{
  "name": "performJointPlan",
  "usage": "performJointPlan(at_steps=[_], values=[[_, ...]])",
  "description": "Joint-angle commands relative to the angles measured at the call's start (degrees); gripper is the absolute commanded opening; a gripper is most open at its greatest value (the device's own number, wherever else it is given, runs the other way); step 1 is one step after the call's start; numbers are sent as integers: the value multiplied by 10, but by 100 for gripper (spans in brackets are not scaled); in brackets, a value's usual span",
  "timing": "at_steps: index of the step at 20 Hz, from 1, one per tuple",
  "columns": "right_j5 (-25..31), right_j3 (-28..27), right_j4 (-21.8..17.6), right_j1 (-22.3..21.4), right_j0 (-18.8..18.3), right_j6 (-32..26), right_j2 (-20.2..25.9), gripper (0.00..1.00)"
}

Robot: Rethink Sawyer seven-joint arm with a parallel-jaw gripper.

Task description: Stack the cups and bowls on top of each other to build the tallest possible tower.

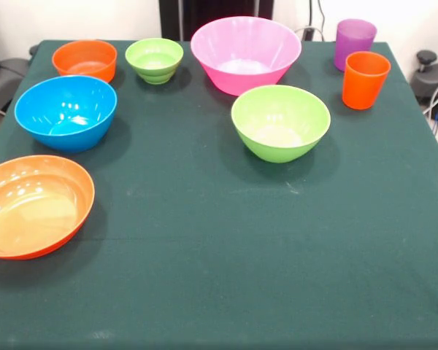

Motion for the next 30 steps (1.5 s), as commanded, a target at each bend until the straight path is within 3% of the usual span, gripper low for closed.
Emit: performJointPlan(at_steps=[1, 11, 14, 19, 27, 30], values=[[-62, -41, -39, 110, 14, 86, 1, 100], [-110, -71, -25, 174, 24, 87, -6, 100], [-167, -86, -25, 235, 26, 94, -7, 100], [-169, -100, -8, 260, 31, 98, -8, 100], [-181, -87, -7, 263, 18, 95, -4, 100], [-172, -65, -15, 237, 0, 89, 4, 100]])
